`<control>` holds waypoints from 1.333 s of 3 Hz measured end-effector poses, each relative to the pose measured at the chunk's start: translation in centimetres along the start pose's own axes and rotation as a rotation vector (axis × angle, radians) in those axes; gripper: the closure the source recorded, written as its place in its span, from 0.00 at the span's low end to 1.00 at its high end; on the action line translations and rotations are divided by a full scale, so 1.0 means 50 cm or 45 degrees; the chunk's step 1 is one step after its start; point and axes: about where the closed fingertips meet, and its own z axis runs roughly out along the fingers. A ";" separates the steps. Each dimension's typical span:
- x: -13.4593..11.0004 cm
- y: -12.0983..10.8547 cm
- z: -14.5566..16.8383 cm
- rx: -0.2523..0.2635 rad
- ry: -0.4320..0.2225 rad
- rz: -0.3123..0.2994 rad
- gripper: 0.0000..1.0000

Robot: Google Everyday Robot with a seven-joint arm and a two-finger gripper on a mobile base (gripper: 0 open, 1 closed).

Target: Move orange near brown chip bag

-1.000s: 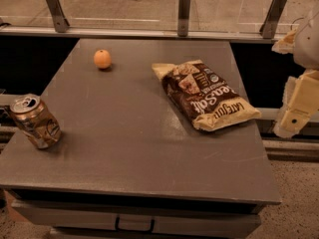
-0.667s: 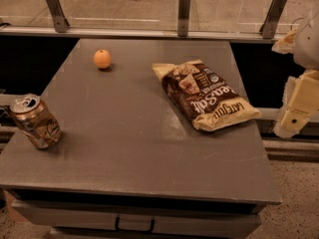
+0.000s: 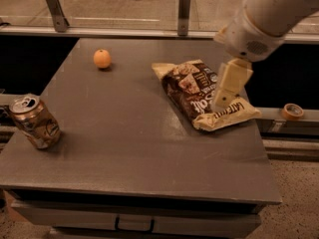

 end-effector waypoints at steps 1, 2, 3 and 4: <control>-0.156 -0.081 0.063 0.056 -0.169 -0.071 0.00; -0.155 -0.080 0.063 0.056 -0.168 -0.071 0.00; -0.193 -0.096 0.095 0.067 -0.207 -0.073 0.00; -0.291 -0.149 0.173 0.066 -0.328 -0.047 0.00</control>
Offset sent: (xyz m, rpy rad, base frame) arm 0.0441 0.0587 0.0045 0.0816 -0.0596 0.0587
